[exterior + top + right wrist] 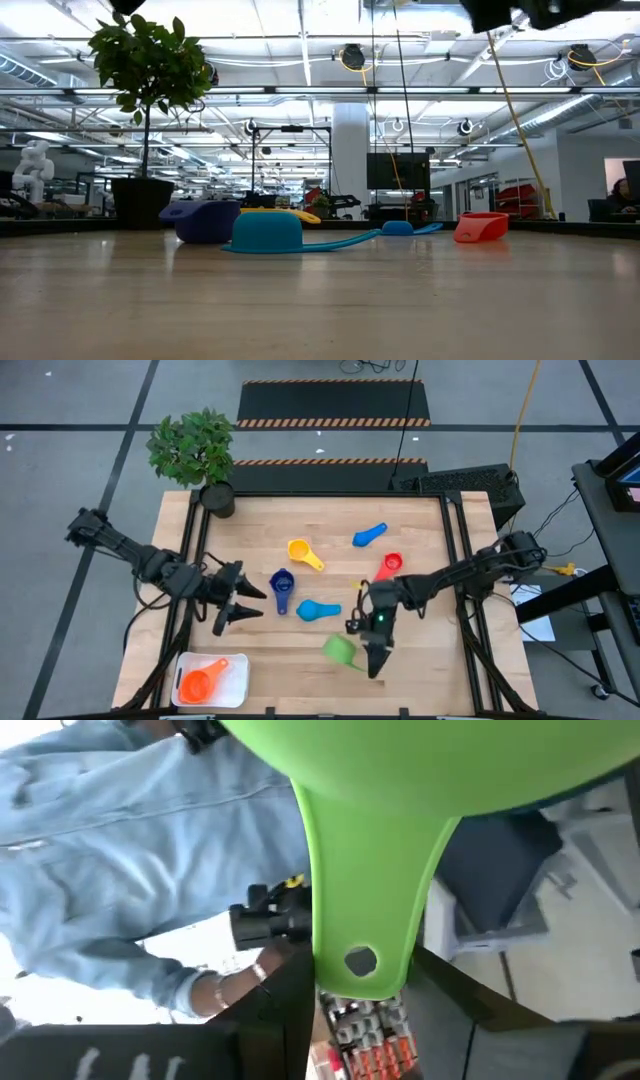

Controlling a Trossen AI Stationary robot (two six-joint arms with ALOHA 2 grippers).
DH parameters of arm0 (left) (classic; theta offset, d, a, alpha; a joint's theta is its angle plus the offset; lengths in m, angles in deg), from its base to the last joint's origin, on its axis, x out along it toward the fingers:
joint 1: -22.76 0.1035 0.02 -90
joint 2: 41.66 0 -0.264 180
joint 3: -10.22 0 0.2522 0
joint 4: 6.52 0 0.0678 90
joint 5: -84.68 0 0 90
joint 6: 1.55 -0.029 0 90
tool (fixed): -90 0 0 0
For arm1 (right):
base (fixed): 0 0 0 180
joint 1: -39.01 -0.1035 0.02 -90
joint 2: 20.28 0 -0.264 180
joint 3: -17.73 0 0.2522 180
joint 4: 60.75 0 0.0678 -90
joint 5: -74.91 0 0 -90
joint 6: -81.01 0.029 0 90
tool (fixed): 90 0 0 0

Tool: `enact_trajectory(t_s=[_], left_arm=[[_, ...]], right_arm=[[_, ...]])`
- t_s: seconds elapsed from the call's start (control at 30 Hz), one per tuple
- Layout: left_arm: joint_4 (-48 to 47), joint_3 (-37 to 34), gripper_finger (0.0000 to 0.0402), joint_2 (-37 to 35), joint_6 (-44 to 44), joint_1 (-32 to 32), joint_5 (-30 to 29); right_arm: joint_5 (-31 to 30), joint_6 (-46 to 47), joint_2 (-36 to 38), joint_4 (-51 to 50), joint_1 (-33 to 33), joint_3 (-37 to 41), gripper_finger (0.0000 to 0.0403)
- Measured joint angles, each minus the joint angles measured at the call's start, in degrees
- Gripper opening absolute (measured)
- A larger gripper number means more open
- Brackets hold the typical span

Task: Nest measuring cups in basket
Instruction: Stack the green measuring cup on top of the orange measuring cup in the white bin

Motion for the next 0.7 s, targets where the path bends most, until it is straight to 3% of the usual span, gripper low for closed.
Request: enact_trajectory(t_s=[0.23,0.5,0.7], left_arm=[[0.6,4.2,0.0232,4.8,-1.9,2.1,1.9],[3.4,4.8,0.0232,9.1,-0.2,5.0,2.9],[9.2,4.8,0.0232,10.1,-1.4,10.0,8.5]], right_arm=[[-0.7,2.5,0.0,9.5,5.8,0.0,0.0116],[-1.1,2.2,0.0,11.5,10.7,-0.1,0.0116],[0.3,3.2,0.0,16.8,12.3,0.0,0.0116]])
